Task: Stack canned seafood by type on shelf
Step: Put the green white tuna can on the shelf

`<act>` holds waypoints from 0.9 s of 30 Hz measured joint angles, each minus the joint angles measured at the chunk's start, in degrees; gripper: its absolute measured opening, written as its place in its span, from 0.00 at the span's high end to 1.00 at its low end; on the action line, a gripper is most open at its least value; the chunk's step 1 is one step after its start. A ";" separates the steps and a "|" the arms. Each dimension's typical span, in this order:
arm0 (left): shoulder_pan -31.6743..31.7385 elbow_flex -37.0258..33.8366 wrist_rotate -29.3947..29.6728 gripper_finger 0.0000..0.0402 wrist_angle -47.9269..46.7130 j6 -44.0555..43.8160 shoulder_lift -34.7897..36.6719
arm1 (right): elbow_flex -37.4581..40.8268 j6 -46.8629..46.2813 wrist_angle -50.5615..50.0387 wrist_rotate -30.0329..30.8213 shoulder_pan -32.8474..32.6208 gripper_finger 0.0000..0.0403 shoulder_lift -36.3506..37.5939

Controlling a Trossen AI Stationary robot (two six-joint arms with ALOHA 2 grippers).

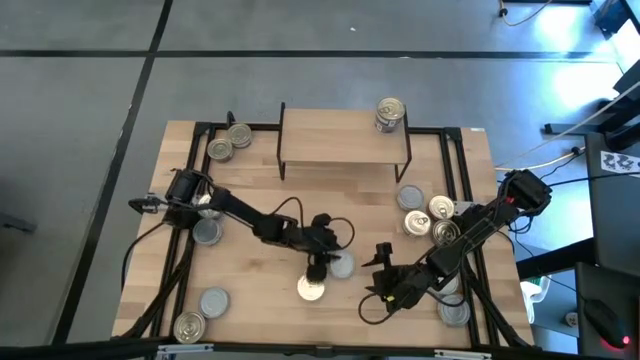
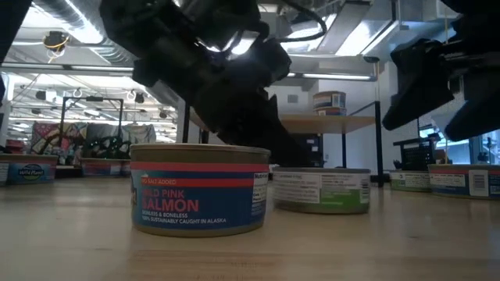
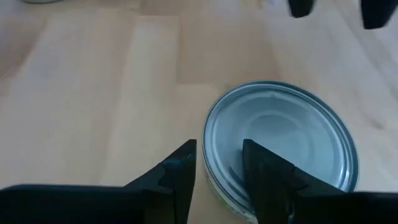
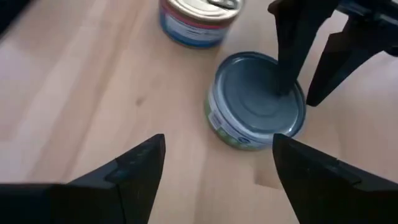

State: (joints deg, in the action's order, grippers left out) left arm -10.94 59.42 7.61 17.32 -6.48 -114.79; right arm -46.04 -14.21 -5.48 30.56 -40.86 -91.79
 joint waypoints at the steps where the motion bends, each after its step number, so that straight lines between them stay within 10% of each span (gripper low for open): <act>1: 0.66 -0.02 0.10 0.69 -0.03 0.68 0.01 | 0.00 0.62 -0.54 1.41 0.00 0.28 0.00; 13: 1.62 -0.22 0.44 0.69 -1.69 0.66 7.23 | 0.02 4.33 -0.26 11.70 0.49 0.28 -0.02; 27: 1.10 -0.22 -1.24 0.69 -1.76 2.12 2.28 | 0.02 5.68 0.55 3.52 5.20 0.28 -0.02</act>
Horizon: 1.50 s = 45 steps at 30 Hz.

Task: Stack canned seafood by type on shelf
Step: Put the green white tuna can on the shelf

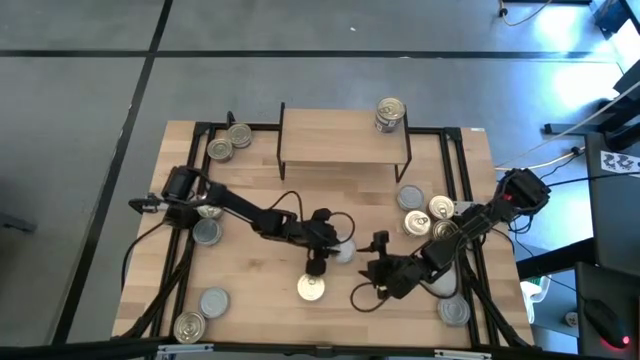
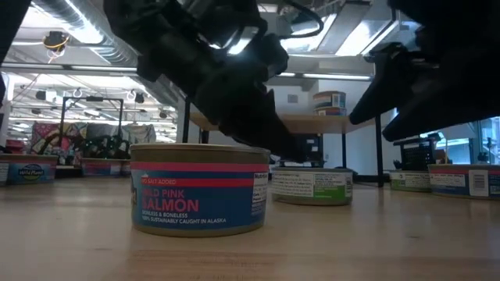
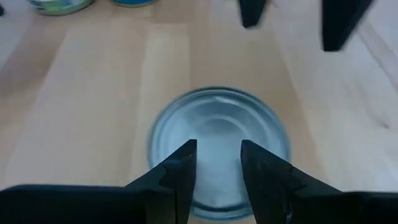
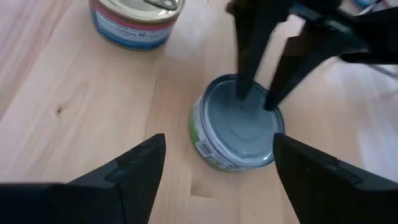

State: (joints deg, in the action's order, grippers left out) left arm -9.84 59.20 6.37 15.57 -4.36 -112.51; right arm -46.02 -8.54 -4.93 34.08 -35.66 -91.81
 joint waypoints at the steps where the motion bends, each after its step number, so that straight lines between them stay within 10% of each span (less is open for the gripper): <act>1: 0.29 0.00 0.00 0.69 -0.32 0.00 0.00 | 0.00 0.00 -0.04 -0.89 0.38 0.28 0.00; 23: 1.41 -10.40 -0.45 0.69 13.44 -3.09 0.22 | 0.00 2.87 1.90 -5.11 3.19 0.28 -1.13; 45: 2.42 -16.98 -0.32 0.69 25.10 -7.61 0.02 | 0.00 10.77 8.51 3.72 5.05 0.28 -6.45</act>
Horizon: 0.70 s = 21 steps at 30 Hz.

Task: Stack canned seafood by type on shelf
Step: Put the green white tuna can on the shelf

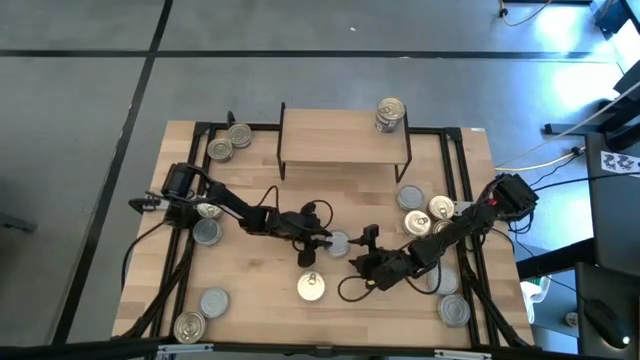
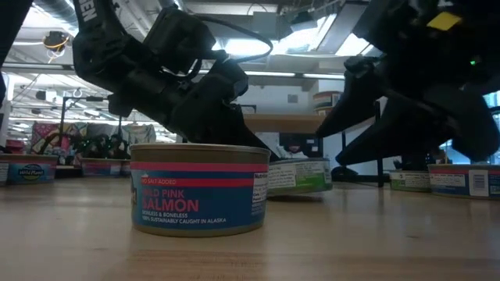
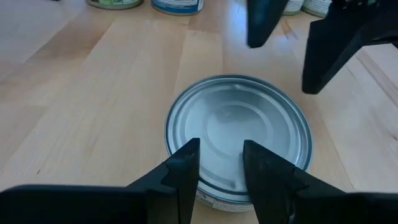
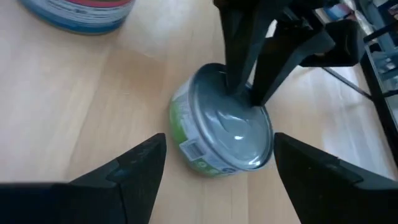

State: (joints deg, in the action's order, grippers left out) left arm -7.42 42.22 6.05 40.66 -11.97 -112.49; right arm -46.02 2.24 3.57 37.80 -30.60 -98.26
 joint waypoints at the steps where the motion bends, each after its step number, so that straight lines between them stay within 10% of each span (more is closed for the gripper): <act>1: 0.00 -0.01 -0.01 0.69 0.00 0.00 0.00 | 0.00 -0.26 0.02 -1.22 0.48 0.28 0.00; 21: -0.02 -0.11 -0.05 0.69 0.79 -0.33 -0.09 | -0.14 19.47 6.62 2.63 1.51 0.11 -7.59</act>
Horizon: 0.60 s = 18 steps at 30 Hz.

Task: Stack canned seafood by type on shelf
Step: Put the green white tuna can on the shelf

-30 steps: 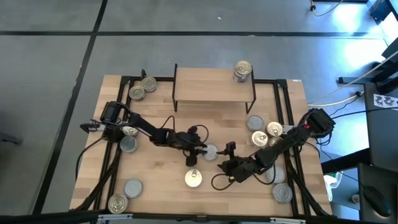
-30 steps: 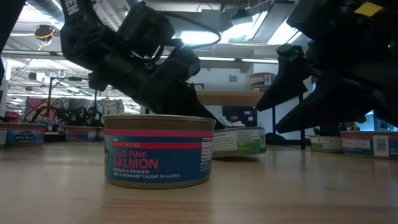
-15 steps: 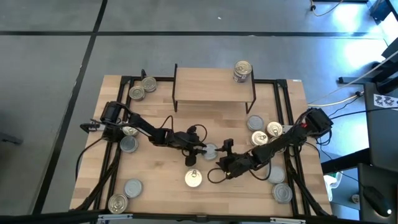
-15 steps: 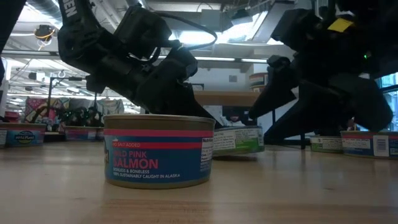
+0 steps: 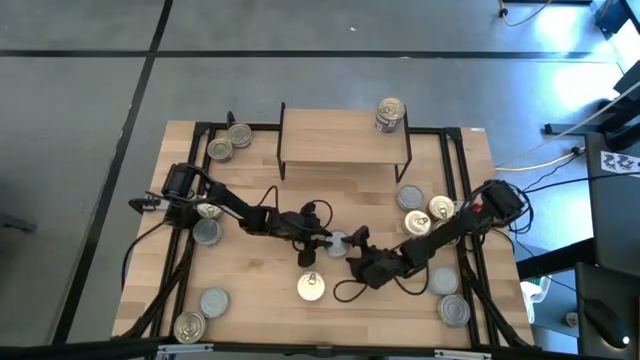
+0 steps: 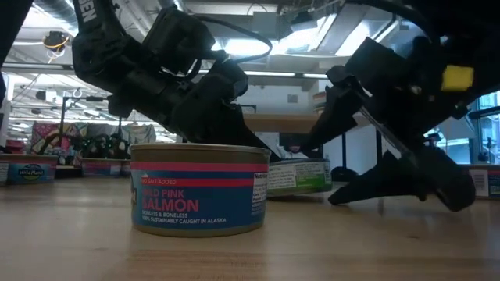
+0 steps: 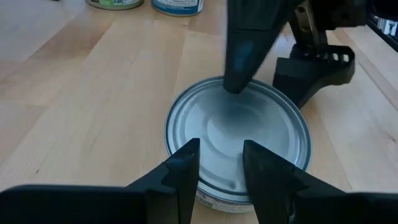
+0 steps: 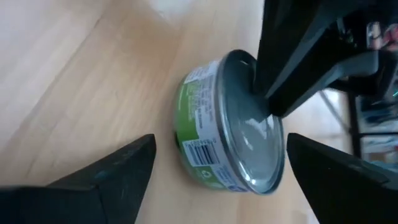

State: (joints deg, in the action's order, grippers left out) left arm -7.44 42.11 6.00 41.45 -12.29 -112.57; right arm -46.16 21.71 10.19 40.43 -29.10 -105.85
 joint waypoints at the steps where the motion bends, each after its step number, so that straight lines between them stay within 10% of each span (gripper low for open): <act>1: 0.00 0.00 0.00 0.69 0.00 0.00 0.00 | -0.06 1.25 0.34 0.68 0.13 0.11 -0.35; 18: 0.07 0.00 0.52 0.69 0.11 -0.47 0.02 | -0.05 8.62 3.17 -4.57 5.09 0.31 -1.90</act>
State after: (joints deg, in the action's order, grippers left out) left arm -7.38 42.11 6.52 41.56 -12.77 -112.55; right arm -46.22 30.33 13.37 35.86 -24.01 -107.74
